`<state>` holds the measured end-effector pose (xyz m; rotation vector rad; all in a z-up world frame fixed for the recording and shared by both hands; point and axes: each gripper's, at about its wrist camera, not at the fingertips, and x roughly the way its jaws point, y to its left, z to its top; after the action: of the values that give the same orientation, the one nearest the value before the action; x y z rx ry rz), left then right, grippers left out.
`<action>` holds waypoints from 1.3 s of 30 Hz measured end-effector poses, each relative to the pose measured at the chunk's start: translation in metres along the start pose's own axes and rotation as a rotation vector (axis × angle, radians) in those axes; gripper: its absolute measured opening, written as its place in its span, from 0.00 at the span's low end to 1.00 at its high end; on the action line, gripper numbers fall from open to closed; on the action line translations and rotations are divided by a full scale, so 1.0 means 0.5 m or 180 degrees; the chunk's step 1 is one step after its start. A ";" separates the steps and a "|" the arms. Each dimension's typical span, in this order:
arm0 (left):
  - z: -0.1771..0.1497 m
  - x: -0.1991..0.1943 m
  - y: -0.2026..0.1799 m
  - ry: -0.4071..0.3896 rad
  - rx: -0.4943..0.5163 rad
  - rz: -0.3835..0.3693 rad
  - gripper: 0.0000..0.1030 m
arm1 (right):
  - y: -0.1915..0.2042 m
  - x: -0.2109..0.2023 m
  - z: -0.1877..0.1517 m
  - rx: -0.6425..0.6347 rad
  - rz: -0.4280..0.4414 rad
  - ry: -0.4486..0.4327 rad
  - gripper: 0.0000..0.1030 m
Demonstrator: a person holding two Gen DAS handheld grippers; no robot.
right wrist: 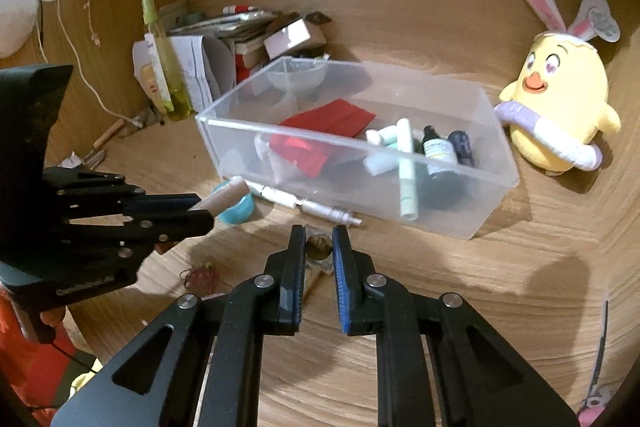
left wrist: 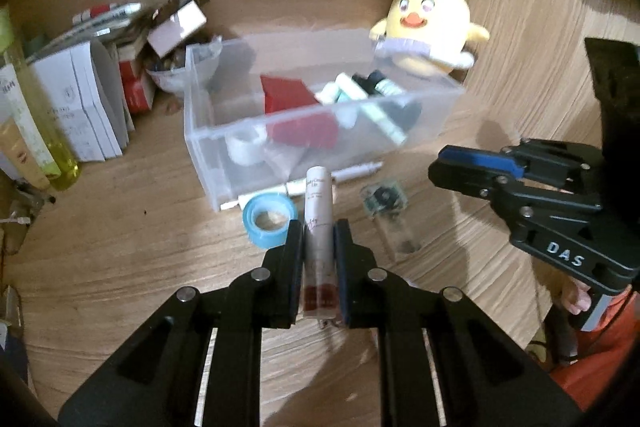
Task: Organize objects
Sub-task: 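Grasp the red-capped white tube with the left gripper while the right grasps the small brown cylinder, then lower the red-capped tube into the clear box with the left gripper while the right lowers the brown cylinder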
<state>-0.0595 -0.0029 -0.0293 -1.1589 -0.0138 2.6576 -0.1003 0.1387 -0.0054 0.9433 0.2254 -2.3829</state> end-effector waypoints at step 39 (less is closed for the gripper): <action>0.178 -0.014 0.092 -0.0613 -0.0521 0.0239 0.14 | -0.080 -0.002 0.165 0.0052 -0.0021 -0.0447 0.12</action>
<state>-0.1293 -0.0413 0.0320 -0.9606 -0.2299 2.8704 -0.1698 0.1435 0.0543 0.7791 0.1559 -2.4481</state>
